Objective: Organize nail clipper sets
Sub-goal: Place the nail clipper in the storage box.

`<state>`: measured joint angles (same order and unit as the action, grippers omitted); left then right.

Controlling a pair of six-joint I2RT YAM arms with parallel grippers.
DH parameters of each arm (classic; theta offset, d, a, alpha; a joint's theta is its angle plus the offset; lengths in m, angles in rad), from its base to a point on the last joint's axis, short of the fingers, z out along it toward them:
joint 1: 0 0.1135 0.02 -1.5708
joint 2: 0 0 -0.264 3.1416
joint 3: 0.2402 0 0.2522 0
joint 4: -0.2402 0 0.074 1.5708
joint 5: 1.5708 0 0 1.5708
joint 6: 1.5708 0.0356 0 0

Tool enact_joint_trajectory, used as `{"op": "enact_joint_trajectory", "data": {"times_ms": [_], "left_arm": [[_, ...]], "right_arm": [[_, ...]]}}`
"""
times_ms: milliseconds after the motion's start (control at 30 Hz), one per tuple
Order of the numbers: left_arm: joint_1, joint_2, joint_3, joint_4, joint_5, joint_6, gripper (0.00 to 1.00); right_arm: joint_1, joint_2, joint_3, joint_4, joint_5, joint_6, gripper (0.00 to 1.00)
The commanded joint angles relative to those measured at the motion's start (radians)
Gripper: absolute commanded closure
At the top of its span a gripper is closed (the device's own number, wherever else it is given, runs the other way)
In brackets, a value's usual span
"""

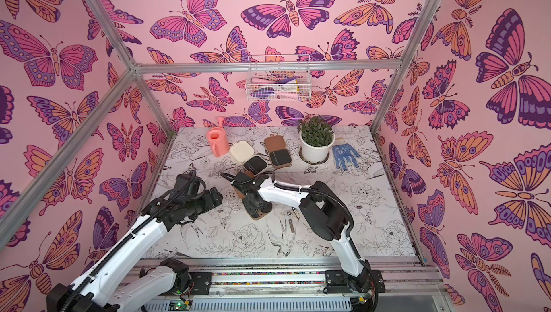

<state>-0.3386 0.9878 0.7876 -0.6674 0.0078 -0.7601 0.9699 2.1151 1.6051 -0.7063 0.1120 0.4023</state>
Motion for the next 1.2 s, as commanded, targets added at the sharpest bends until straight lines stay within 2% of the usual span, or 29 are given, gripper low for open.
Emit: {"op": "enact_joint_trajectory", "data": {"times_ms": [0,300,800,1167], "left_arm": [[0.007,0.002,-0.016,-0.025,0.003,0.008,0.11],[0.008,-0.001,-0.021,-0.025,0.004,0.008,0.11],[0.01,-0.001,-0.025,-0.025,0.007,0.005,0.11],[0.01,0.01,-0.02,-0.017,0.028,-0.001,0.11]], "right_arm": [[-0.001,0.037,0.034,-0.029,0.011,-0.005,0.89],[-0.001,0.071,0.037,-0.011,0.014,-0.004,0.9],[-0.001,0.071,-0.069,0.097,0.038,-0.006,0.91],[-0.001,0.066,-0.082,0.078,0.045,-0.018,0.89]]}}
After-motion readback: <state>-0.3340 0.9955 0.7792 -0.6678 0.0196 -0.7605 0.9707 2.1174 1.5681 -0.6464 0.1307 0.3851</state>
